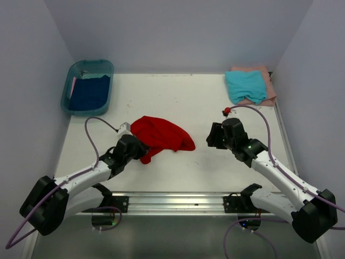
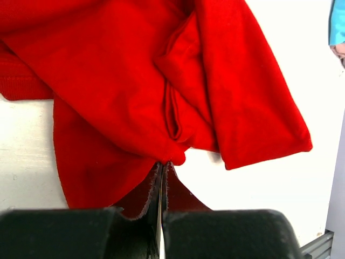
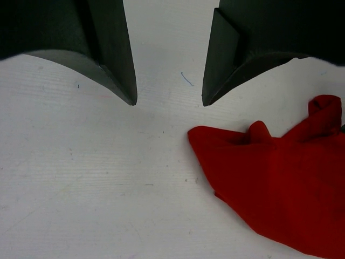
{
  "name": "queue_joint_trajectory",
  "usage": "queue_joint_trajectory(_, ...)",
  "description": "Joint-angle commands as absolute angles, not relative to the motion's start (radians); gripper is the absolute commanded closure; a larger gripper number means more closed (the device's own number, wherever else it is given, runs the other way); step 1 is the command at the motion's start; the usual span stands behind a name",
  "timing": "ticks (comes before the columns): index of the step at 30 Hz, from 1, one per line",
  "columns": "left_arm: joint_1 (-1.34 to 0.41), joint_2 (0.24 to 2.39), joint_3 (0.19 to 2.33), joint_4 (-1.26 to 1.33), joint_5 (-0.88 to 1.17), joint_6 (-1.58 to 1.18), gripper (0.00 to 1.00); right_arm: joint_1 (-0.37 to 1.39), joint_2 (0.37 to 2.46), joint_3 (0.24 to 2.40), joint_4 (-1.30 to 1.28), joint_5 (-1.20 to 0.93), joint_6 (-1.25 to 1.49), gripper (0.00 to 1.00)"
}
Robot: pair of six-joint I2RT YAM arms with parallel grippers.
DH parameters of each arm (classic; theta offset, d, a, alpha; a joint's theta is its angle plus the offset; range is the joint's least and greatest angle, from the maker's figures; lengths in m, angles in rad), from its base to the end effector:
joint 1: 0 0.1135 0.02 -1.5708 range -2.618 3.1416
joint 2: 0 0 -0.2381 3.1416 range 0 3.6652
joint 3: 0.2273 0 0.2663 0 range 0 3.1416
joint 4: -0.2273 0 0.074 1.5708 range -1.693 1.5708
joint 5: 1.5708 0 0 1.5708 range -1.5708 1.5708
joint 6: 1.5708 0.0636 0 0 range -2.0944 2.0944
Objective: Fold and stack the t-shirts
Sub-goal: Flatten out the tshirt
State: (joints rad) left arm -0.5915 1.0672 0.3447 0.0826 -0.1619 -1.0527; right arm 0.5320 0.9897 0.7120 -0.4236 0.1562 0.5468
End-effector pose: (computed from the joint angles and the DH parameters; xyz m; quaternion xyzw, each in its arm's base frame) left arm 0.2125 -0.1304 0.1138 -0.2389 0.8588 -0.2785 0.3574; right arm 0.2289 0.1233 0.2108 0.0396 0.9039 0.1550 0.3966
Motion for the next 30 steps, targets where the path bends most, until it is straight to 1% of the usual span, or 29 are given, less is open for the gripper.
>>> queue_joint_trajectory(1,-0.597,1.003,0.354,0.069,-0.218,-1.020,1.00,0.535,0.974,0.704,-0.376,0.117,0.535,0.46)
queue_joint_trajectory(3,-0.597,0.970,0.370,0.034,-0.232,-1.014,1.00,0.535,0.973,0.696,-0.361,0.085,0.537,0.48)
queue_joint_trajectory(7,-0.598,0.928,0.377,0.003,-0.252,-1.012,1.00,0.535,0.988,0.686,-0.338,0.057,0.546,0.48)
queue_joint_trajectory(10,-0.598,0.959,0.354,0.006,-0.256,-1.023,1.00,0.537,1.005,0.683,-0.328,0.046,0.549,0.48)
queue_joint_trajectory(14,-0.598,1.015,0.304,0.098,-0.227,-1.038,1.00,0.537,1.011,0.683,-0.331,0.037,0.549,0.48)
queue_joint_trajectory(17,-0.598,1.029,0.302,0.103,-0.221,-1.046,1.00,0.535,1.003,0.680,-0.333,0.032,0.546,0.48)
queue_joint_trajectory(20,-0.600,0.951,0.327,0.059,-0.245,-1.023,1.00,0.535,1.002,0.669,-0.315,0.005,0.548,0.48)
queue_joint_trajectory(21,-0.604,0.898,0.351,0.040,-0.259,-1.016,1.00,0.537,1.003,0.664,-0.304,-0.020,0.548,0.46)
queue_joint_trajectory(24,-0.609,0.833,0.411,-0.053,-0.285,-0.989,1.00,0.538,1.029,0.644,-0.246,-0.110,0.542,0.40)
queue_joint_trajectory(27,-0.609,0.825,0.449,-0.107,-0.282,-0.982,1.00,0.557,1.069,0.647,-0.189,-0.185,0.538,0.38)
queue_joint_trajectory(28,-0.609,0.827,0.449,-0.112,-0.279,-0.982,1.00,0.567,1.081,0.656,-0.178,-0.193,0.537,0.38)
queue_joint_trajectory(30,-0.611,0.831,0.442,-0.110,-0.264,-0.991,1.00,0.601,1.140,0.698,-0.146,-0.216,0.526,0.43)
